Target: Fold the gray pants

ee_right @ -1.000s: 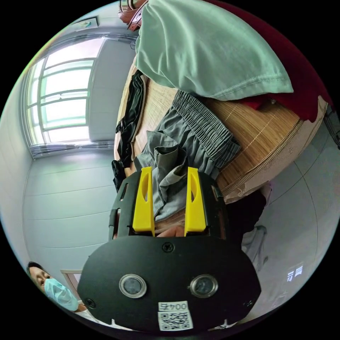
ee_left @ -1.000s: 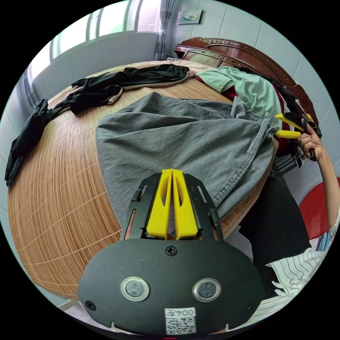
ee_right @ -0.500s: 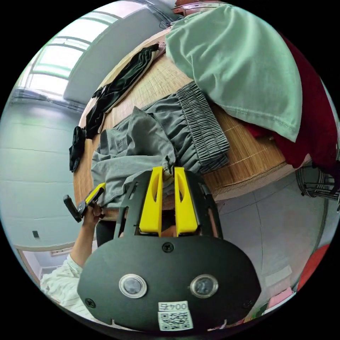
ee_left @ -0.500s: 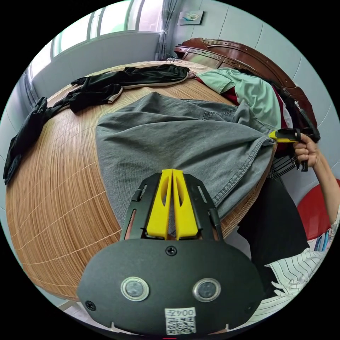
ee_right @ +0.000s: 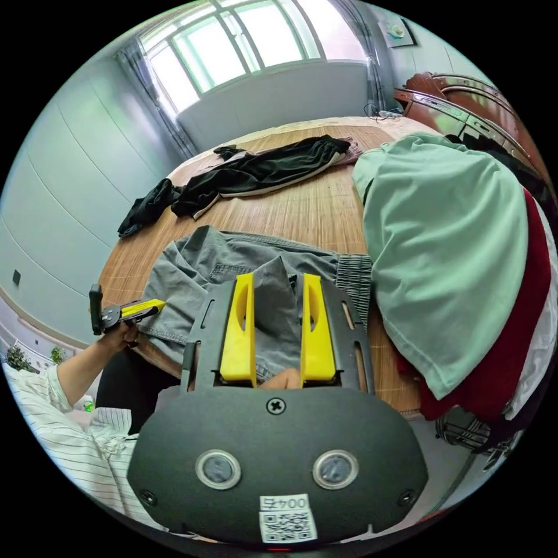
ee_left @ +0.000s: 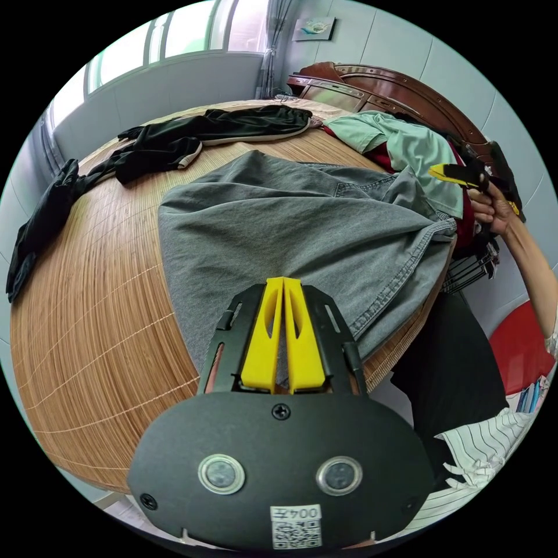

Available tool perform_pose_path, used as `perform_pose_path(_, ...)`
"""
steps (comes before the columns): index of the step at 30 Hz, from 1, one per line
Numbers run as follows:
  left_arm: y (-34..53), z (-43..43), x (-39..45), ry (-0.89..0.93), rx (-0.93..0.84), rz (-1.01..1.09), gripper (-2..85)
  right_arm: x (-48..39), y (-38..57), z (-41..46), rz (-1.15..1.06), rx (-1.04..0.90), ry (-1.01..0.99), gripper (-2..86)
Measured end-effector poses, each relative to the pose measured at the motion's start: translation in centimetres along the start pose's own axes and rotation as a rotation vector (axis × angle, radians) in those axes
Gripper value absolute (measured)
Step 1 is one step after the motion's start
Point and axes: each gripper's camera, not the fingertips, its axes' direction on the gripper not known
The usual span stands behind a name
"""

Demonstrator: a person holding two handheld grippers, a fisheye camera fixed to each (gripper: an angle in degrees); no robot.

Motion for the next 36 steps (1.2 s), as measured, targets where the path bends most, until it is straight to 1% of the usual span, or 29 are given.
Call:
perform_pose_path(3, 0.0, 0.1, 0.2, -0.004, 0.0, 0.001, 0.4, -1.2, -2.3, 3.6, 0.006, -0.093, -0.078, 12.7)
perform_pose_path(4, -0.1, 0.2, 0.2, -0.004, 0.0, 0.001, 0.4, -1.8, -2.5, 4.6, 0.019, -0.118, -0.074, 10.2)
perform_pose_path(5, -0.1, 0.2, 0.3, -0.002, 0.0, 0.0, 0.4, -2.9, -2.1, 4.9, 0.014, -0.105, -0.003, 5.8)
perform_pose_path(6, -0.1, 0.3, 0.3, -0.001, 0.0, 0.0, 0.4, -3.7, -1.7, 4.7, -0.006, -0.08, 0.032, 4.9)
perform_pose_path(8, 0.0, 0.4, 0.3, 0.0, 0.001, -0.001, 0.4, -8.0, 1.0, 3.3, -0.145, 0.04, 0.097, 2.4)
perform_pose_path(10, 0.0, 0.5, 0.4, -0.001, 0.002, 0.0, 0.4, -11.7, 4.0, 2.6, -0.279, 0.11, 0.178, 1.6)
perform_pose_path(14, 0.1, 0.8, 0.6, -0.009, 0.002, 0.003, 0.3, -17.9, 9.9, 4.6, -0.486, 0.119, 0.404, 1.0)
perform_pose_path(16, 0.1, 0.9, 0.7, -0.011, 0.002, 0.004, 0.3, -19.3, 11.1, 5.6, -0.522, 0.114, 0.452, 1.2)
perform_pose_path(18, 0.2, 1.1, 0.7, -0.01, 0.001, 0.003, 0.3, -19.7, 11.0, 5.6, -0.509, 0.133, 0.465, 1.5)
perform_pose_path(20, 0.2, 1.2, 0.7, -0.01, 0.001, 0.003, 0.4, -18.8, 9.1, 4.3, -0.426, 0.146, 0.396, 2.3)
perform_pose_path(24, 0.4, 1.6, 0.6, -0.006, 0.001, 0.001, 0.4, -15.4, 4.9, 3.0, -0.309, 0.136, 0.33, 5.0)
perform_pose_path(27, 0.6, 1.9, 0.4, 0.002, 0.001, -0.003, 0.4, -12.8, 1.8, 3.6, -0.321, 0.05, 0.26, 7.9)
perform_pose_path(31, 0.8, 2.2, 0.0, 0.016, 0.0, -0.011, 0.4, -9.0, -1.4, 4.1, -0.321, -0.042, 0.082, 11.6)
perform_pose_path(35, 1.2, 2.7, -0.3, 0.021, 0.0, -0.014, 0.4, -5.5, -3.4, 4.2, -0.333, -0.1, -0.121, 12.5)
perform_pose_path(36, 1.3, 2.8, -0.2, 0.016, 0.0, -0.012, 0.4, -5.1, -3.6, 4.3, -0.338, -0.113, -0.145, 12.6)
